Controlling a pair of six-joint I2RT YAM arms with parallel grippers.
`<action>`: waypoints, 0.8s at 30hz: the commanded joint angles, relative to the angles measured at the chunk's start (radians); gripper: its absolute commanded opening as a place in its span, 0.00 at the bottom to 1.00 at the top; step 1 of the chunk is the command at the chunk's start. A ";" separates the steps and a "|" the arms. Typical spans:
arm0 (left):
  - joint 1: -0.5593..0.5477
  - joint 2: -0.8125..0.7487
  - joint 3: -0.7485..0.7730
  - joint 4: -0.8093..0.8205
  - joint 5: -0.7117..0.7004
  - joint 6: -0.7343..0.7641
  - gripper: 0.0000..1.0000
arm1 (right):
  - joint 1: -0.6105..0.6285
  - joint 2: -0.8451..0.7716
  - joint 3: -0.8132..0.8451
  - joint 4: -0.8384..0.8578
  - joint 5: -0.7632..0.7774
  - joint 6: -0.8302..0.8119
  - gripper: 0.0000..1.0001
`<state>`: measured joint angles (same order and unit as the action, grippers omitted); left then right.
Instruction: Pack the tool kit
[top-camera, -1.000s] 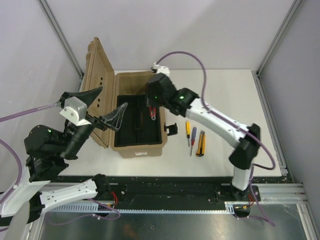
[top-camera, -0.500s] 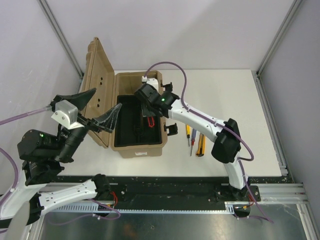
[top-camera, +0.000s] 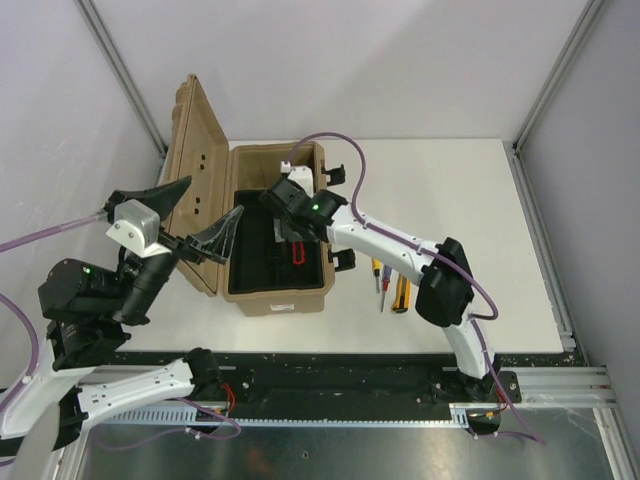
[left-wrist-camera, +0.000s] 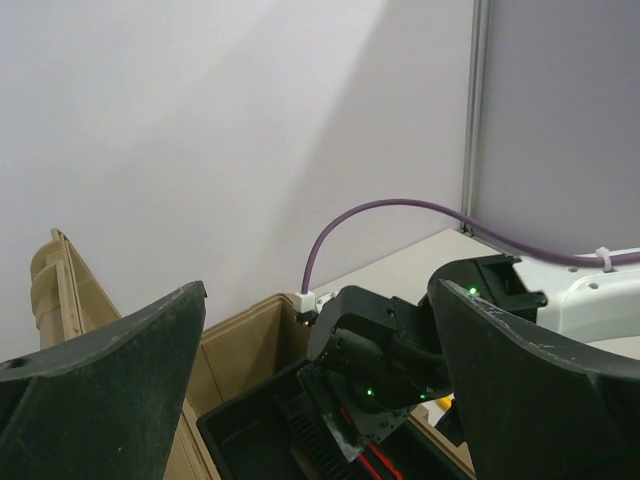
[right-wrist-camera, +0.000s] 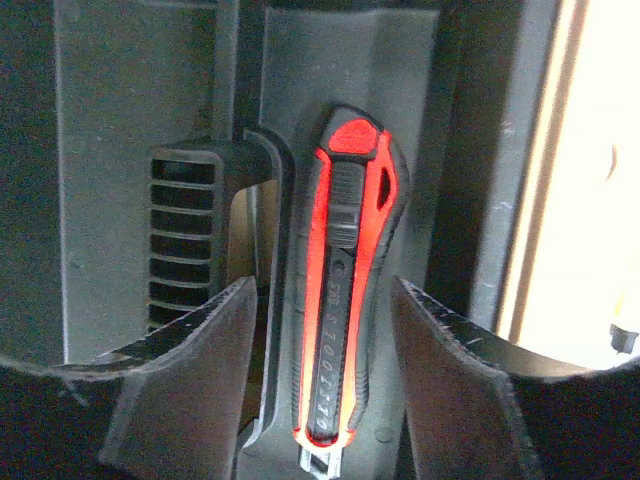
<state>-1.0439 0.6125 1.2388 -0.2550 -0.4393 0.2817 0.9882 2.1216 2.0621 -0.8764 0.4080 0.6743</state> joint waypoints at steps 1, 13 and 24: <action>0.005 0.000 -0.002 0.037 -0.012 0.025 0.99 | 0.008 -0.076 0.012 0.044 0.074 -0.023 0.64; 0.005 -0.001 -0.005 0.048 -0.015 0.031 0.99 | -0.044 -0.351 -0.255 0.134 0.238 0.019 0.63; 0.005 0.017 -0.014 0.072 -0.001 0.044 1.00 | -0.266 -0.582 -0.790 0.127 0.166 0.093 0.75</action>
<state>-1.0439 0.6132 1.2312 -0.2356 -0.4416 0.2981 0.7189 1.5513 1.3296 -0.7319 0.5797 0.7784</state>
